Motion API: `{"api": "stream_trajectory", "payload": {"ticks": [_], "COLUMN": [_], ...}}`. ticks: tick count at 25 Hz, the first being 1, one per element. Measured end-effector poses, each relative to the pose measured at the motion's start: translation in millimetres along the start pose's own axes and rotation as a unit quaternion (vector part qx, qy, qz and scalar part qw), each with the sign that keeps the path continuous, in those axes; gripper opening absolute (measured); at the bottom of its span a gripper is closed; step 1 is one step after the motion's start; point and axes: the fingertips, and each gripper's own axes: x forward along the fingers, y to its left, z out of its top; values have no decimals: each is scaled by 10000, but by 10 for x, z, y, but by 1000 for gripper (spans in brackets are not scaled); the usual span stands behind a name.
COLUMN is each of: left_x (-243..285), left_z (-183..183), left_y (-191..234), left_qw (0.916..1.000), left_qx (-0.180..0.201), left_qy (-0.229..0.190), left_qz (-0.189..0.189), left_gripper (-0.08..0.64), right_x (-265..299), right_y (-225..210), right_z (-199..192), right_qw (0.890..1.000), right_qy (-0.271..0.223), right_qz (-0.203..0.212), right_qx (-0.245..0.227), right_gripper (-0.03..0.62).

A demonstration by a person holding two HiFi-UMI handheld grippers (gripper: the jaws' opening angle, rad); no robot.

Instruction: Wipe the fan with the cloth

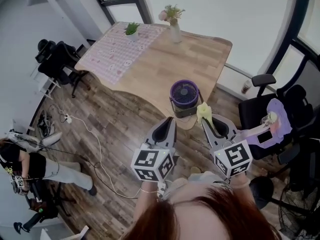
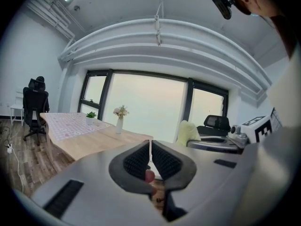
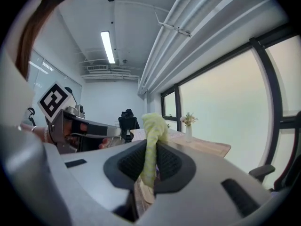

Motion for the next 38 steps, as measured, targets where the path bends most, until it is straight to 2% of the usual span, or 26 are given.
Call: {"api": "stream_trajectory", "payload": {"ticks": [5,11,19,23,29,33,38], "left_x": [175,390,700,764,881,1021,1178], "left_z": [-28,-124,-199,-263,-392,-514,-788], "left_y": [198,432,821,1017,1251,1326,1453], "left_qw": [9996,9989,9973,9955,9917,9861,9801], "left_qx": [-163,-382,-527,-730,-1008,-1298,-1317], "left_qy": [23,166,506,599,802,1023,1458], "left_qz": [217,198,81,90,29,-192,-291], "left_gripper": [17,18,18,19,23,91,92], "right_x": [193,467,938,1150,1447,1631,1855], "right_y": [-114,-241,-251,-224,-194,-176,-180], "right_z": [-22,-132,-160,-241,-414,-570,-750], "right_qw": [9998,9996,9988,9979,9957,9936,9899], "right_qy": [-24,137,445,603,869,1062,1349], "right_qz": [128,112,193,235,311,387,392], "right_qx": [165,227,49,5,-42,-52,-179], "right_gripper": [43,43,43,43,43,43,43]}}
